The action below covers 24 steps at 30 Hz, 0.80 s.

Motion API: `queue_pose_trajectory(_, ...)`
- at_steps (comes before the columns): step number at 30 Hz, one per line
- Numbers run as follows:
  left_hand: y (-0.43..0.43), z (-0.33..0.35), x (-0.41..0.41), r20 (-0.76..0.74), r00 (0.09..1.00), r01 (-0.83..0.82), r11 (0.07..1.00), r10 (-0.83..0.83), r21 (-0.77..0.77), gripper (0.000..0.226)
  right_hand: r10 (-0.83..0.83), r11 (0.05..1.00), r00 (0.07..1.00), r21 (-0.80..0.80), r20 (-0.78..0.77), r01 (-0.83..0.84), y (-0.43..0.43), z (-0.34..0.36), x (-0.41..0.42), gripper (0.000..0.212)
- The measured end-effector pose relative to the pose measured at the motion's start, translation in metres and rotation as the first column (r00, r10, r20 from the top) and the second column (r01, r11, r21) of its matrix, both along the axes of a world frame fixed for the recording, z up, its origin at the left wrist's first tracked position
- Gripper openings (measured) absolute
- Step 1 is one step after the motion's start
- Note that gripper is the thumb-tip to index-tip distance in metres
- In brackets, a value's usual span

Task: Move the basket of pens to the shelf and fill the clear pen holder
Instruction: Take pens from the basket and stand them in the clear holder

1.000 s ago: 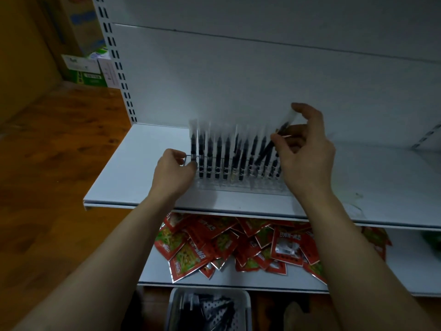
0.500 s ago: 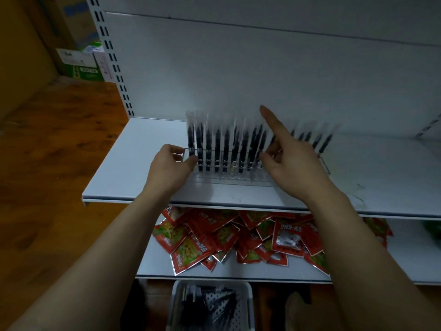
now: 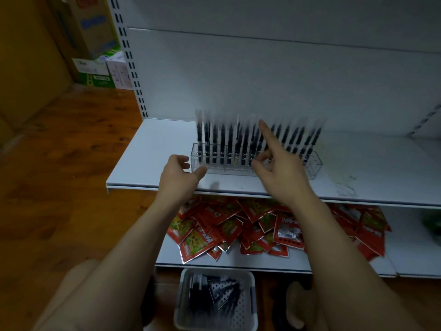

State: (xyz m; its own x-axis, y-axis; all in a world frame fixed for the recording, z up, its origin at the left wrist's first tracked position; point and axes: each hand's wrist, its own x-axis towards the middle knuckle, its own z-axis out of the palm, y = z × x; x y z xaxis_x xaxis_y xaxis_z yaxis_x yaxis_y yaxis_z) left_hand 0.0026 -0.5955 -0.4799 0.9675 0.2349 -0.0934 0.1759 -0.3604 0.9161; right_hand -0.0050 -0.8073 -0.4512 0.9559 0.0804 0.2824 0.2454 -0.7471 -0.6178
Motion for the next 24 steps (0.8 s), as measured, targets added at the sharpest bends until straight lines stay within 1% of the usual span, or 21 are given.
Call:
queue_pose_trajectory(3, 0.005, 0.000, -0.020, 0.004, 1.000, 0.016, 1.000, -0.016, 0.004, 0.047, 0.018, 0.998, 0.999, 0.067, -0.038, -0.015, 0.007, -0.011, -0.021, 0.062)
queue_pose_trajectory(5, 0.006, -0.004, -0.035, 0.001, 0.999, 0.053, 0.998, -0.053, 0.028, 0.039, 0.041, 0.998, 0.994, 0.060, -0.102, -0.035, 0.013, -0.021, -0.034, 0.048)
queue_pose_trajectory(7, 0.004, -0.012, -0.050, -0.015, 0.993, 0.121, 0.991, -0.120, 0.063, 0.030, 0.055, 0.998, 0.979, 0.020, -0.195, -0.052, 0.019, -0.035, -0.046, 0.036)
queue_pose_trajectory(9, -0.002, -0.026, -0.063, -0.028, 0.976, 0.220, 0.968, -0.218, 0.123, 0.020, 0.063, 0.994, 0.953, -0.066, -0.296, -0.086, 0.023, -0.053, -0.060, 0.030)
queue_pose_trajectory(11, -0.007, -0.045, -0.073, -0.055, 0.940, 0.339, 0.902, -0.337, 0.267, 0.017, 0.066, 0.983, 0.913, -0.130, -0.403, -0.128, 0.023, -0.075, -0.070, 0.027)
queue_pose_trajectory(13, -0.007, -0.068, -0.082, -0.134, 0.894, 0.444, 0.810, -0.427, 0.383, 0.019, 0.076, 0.972, 0.846, -0.151, -0.528, -0.182, 0.021, -0.100, -0.077, 0.026)
queue_pose_trajectory(15, -0.003, -0.094, -0.089, -0.259, 0.850, 0.528, 0.745, -0.460, 0.409, 0.023, 0.072, 0.953, 0.767, -0.182, -0.638, -0.241, 0.018, -0.125, -0.083, 0.029)
queue_pose_trajectory(17, 0.006, -0.121, -0.095, -0.395, 0.812, 0.574, 0.714, -0.431, 0.401, 0.027, 0.057, 0.952, 0.683, -0.167, -0.728, -0.257, 0.017, -0.154, -0.088, 0.035)
queue_pose_trajectory(19, 0.016, -0.144, -0.103, -0.493, 0.788, 0.578, 0.719, -0.369, 0.386, 0.029, 0.043, 0.948, 0.611, -0.160, -0.790, -0.273, 0.018, -0.180, -0.097, 0.035)
queue_pose_trajectory(23, 0.022, -0.192, -0.118, -0.625, 0.732, 0.545, 0.784, -0.271, 0.298, 0.022, 0.030, 0.956, 0.472, -0.112, -0.881, -0.270, 0.028, -0.238, -0.113, 0.022)
queue_pose_trajectory(24, 0.021, -0.203, -0.121, -0.644, 0.718, 0.539, 0.797, -0.264, 0.274, 0.021, 0.024, 0.955, 0.438, -0.109, -0.899, -0.277, 0.033, -0.250, -0.116, 0.029)
